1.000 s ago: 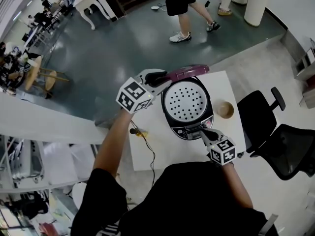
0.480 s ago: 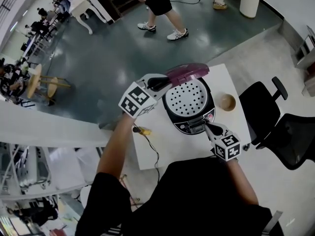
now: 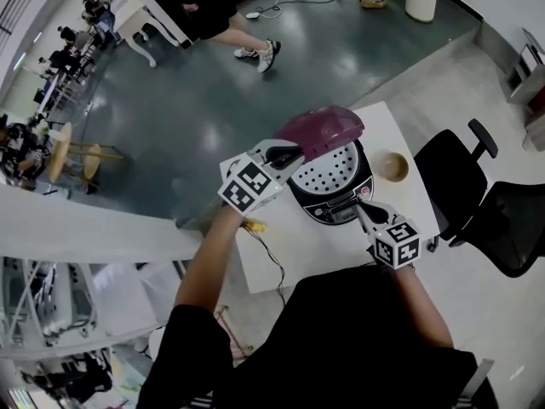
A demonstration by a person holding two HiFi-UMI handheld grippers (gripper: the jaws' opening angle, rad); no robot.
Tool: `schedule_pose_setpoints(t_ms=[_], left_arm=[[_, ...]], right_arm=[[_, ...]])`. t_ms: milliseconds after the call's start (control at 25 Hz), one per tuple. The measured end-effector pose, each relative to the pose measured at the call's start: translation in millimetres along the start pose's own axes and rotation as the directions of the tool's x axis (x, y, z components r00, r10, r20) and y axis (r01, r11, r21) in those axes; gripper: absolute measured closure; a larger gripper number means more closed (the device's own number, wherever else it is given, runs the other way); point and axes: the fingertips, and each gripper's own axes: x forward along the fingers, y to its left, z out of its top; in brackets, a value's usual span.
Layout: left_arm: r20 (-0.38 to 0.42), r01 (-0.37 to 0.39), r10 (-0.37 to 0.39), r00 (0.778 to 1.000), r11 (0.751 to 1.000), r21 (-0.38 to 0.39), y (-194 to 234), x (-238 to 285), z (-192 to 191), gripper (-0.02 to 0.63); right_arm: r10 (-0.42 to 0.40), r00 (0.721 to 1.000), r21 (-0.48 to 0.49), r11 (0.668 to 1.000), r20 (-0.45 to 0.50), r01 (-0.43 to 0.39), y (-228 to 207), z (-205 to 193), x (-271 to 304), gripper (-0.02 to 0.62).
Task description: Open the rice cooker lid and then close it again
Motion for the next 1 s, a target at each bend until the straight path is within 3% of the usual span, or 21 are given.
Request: schedule_pose_setpoints(t_ms=[240,520,1000], left_arm=[[0.0,0.042,-0.042,0.999,0.999,0.004,-27.1,9.3,-14.4,0.551],[-0.056,0.079,-0.076,0.996,0.996,0.043,-51.7,22.1,-31.1,0.551],[-0.041,0.117,-0.118,0.992,0.993,-0.021,-75.0,37.8,-50.2,0.549]], right_arm=[[-0.015,1.0,0.002,1.0,0.007,0.015,8.2,-8.4,-8.3,0.595],[-0.036,0.999,-0.018,0.999,-0.006,0.036,10.6,-11.4,-12.1,0.595],[-0.038,0.998,-0.018,0.999,-0.05,0.037,-1.1,-24.4,-16.9,0.595]])
